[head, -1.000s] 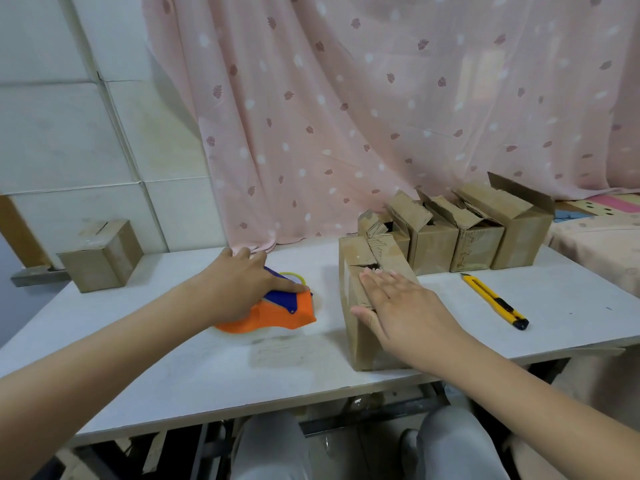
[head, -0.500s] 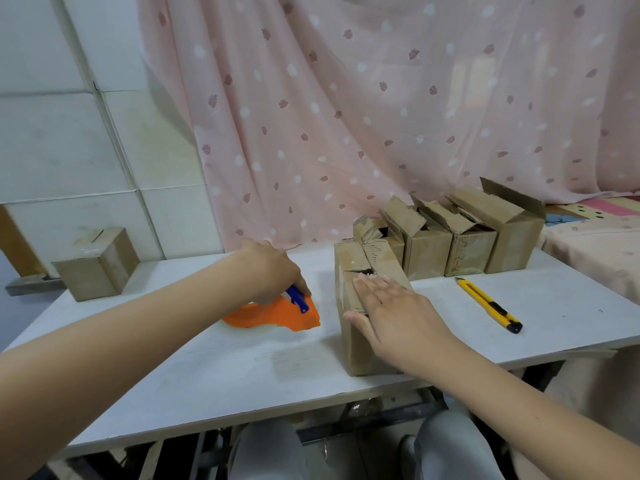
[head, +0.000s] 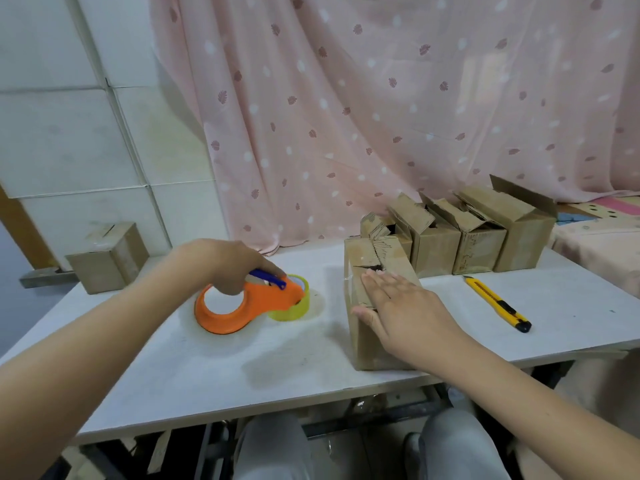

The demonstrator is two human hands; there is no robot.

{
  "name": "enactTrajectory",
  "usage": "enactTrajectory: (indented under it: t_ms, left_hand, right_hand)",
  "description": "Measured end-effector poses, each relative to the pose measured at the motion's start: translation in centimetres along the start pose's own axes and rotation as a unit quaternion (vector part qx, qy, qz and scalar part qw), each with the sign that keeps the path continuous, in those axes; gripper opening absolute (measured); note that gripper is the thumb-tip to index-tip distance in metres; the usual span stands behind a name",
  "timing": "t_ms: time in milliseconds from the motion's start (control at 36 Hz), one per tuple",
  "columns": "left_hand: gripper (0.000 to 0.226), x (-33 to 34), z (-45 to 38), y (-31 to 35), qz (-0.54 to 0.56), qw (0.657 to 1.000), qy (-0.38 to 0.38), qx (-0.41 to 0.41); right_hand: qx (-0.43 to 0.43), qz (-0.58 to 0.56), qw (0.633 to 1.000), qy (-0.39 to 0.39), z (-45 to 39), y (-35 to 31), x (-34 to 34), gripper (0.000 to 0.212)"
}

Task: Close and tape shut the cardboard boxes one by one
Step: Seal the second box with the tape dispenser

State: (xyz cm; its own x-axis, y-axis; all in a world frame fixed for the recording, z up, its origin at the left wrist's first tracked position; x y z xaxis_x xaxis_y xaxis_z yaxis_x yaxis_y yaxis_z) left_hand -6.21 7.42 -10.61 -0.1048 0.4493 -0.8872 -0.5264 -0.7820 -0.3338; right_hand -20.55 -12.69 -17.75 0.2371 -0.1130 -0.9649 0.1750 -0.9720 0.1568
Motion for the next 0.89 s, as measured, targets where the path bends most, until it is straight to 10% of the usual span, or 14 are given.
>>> enactTrajectory:
  t_ms: [139,278,889]
  left_hand:
    - [0.072,2.4,-0.8,-6.2,0.183,0.979,0.028,-0.082]
    - [0.014,6.0,-1.8,-9.4,0.295,0.938,0.07,-0.165]
    - [0.041,12.5,-4.8,-8.0,0.234,0.929,0.038,-0.284]
  right_hand:
    - [0.009,-0.01,1.0,-0.019,0.1,-0.1,-0.4,0.131]
    - [0.008,-0.017,1.0,-0.007,0.1,-0.3,-0.4,0.123]
    - [0.018,-0.03,0.999,-0.011,0.5,-0.8,-1.3,0.104]
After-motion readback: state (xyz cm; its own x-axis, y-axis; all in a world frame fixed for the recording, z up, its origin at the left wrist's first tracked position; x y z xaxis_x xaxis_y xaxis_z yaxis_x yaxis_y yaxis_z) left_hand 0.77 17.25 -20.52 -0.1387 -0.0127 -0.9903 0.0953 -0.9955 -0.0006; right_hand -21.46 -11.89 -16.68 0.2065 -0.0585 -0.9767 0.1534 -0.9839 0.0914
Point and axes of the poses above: each hand's wrist, its own z-axis away from the middle knuckle, its own x-axis out of the palm, y = z × x, the point moved 4 cm from there along -z, towards the middle knuckle, and after that the axes turned 12 degrees about -x, right-handed, at the moved point
